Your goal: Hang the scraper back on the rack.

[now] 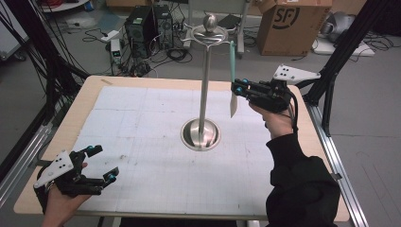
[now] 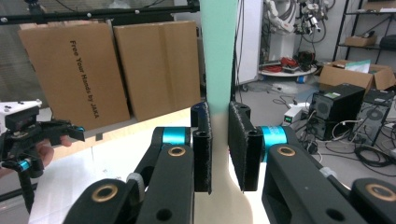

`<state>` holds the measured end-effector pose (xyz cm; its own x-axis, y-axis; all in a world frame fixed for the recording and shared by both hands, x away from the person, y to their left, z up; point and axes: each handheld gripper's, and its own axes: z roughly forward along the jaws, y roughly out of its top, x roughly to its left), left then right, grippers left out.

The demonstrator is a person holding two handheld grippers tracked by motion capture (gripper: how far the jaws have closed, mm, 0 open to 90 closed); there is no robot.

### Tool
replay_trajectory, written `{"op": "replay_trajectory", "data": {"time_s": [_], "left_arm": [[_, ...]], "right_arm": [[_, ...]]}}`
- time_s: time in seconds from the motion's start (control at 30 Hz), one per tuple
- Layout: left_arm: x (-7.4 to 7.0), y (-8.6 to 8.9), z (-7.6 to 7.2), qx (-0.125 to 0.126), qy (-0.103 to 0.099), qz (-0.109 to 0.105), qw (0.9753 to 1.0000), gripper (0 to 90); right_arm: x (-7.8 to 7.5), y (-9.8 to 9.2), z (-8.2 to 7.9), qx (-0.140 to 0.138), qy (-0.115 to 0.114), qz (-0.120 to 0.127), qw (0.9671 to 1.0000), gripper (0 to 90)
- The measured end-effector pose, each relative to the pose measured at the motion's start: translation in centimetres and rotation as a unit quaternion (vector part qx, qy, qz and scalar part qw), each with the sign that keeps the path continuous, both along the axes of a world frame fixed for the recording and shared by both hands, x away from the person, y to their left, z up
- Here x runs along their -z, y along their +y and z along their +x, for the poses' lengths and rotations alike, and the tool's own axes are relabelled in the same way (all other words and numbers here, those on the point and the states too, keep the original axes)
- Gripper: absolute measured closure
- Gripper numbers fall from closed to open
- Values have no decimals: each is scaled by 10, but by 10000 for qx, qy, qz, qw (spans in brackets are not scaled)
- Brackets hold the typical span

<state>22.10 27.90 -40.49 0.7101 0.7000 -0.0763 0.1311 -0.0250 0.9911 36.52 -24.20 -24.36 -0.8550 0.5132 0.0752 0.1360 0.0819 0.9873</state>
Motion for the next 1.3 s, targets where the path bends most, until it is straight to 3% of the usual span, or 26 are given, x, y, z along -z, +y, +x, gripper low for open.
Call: {"op": "replay_trajectory", "data": {"time_s": [0.5, 0.7, 0.97, 1.0, 1.03, 1.07, 1.3], "left_arm": [[-6, -5, -2, 86, -25, -79, 9999, 22], [-6, -4, -3, 51, -39, -61, 10000, 23], [-4, -2, -1, 23, -15, -58, 10000, 22], [-4, -2, -1, 11, -8, -40, 10000, 22], [-4, -2, -1, 15, 4, -18, 10000, 22], [-4, -2, 0, 14, 16, -32, 10000, 22], [-3, -3, 1, 26, 6, -68, 10000, 22]], "right_arm": [[6, 15, 4, 16, 124, 121, 9998, 802], [8, 20, 3, 175, -12, 114, 9998, 774], [13, 15, -5, 384, -82, 63, 9992, 573], [14, 14, -6, 400, -80, 90, 9991, 538], [15, 14, -10, 455, -78, 76, 9989, 450], [15, 14, -10, 455, -78, 76, 9989, 450], [22, 6, -26, 499, -308, 52, 9983, 251]]}}
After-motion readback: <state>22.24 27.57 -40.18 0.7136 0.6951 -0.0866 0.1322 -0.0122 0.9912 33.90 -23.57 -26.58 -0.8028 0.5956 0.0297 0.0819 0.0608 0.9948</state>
